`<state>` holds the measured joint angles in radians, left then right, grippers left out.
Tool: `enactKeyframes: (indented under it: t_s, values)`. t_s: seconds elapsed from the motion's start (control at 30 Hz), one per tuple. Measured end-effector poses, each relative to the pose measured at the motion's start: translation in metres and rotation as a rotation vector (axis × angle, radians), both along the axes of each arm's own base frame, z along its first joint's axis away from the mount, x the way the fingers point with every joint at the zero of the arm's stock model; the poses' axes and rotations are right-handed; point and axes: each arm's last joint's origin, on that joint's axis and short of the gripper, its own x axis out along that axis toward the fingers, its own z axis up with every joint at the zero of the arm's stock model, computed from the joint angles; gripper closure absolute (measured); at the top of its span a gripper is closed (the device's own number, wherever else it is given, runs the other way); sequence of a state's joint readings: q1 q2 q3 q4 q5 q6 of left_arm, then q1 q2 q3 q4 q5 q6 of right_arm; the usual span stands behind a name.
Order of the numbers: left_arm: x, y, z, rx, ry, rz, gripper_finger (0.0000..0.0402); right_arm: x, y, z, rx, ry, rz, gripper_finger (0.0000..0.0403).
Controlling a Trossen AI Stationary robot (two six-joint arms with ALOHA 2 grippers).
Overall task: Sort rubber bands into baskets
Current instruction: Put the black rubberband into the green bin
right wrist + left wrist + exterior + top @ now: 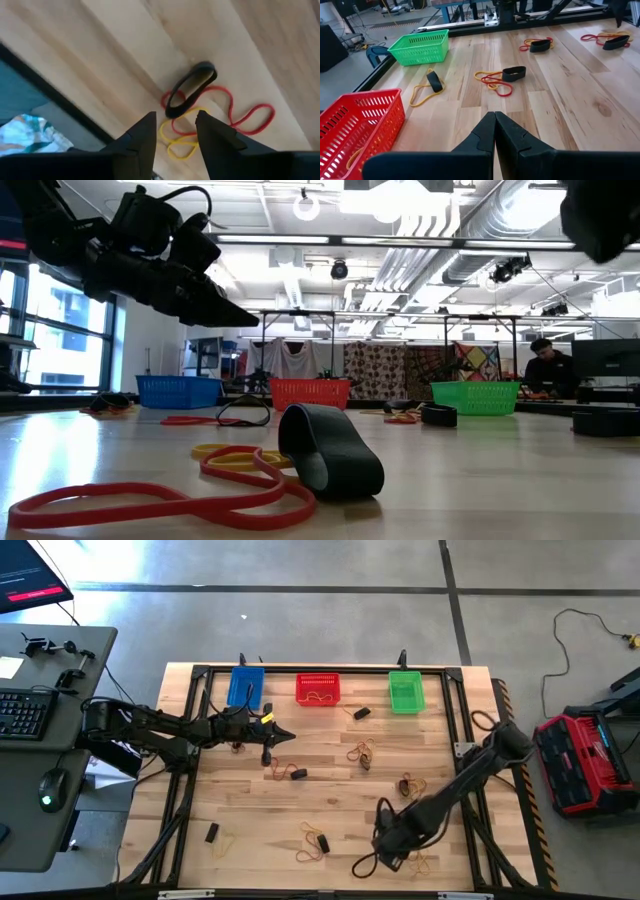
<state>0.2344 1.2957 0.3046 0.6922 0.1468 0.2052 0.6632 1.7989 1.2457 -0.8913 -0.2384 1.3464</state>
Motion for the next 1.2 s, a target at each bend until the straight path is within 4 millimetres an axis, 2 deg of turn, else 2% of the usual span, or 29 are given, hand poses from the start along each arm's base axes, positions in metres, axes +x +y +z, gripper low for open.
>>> enactKeyframes:
  t_s: [0.13,0.4,0.83,1.1,1.2]
  values:
    - [0.000,0.000,0.000,0.003,0.000,-0.001,0.0401,0.003,-0.003,-0.007,-0.027,0.017,-0.005,0.0272]
    - [0.000,0.000,0.000,0.008,0.000,-0.003,0.0401,0.003,-0.008,-0.008,-0.116,-0.016,0.039,0.0275]
    - [0.000,0.000,0.000,0.026,0.002,-0.008,0.0401,0.003,-0.009,-0.008,-0.126,-0.023,0.066,0.0322]
    - [0.000,0.000,0.000,0.017,0.000,-0.005,0.0401,0.005,-0.012,-0.009,-0.125,-0.024,0.068,0.0307]
    - [0.000,0.000,0.000,0.010,-0.002,-0.003,0.0401,0.000,-0.017,-0.020,-0.123,0.008,0.064,0.0298]
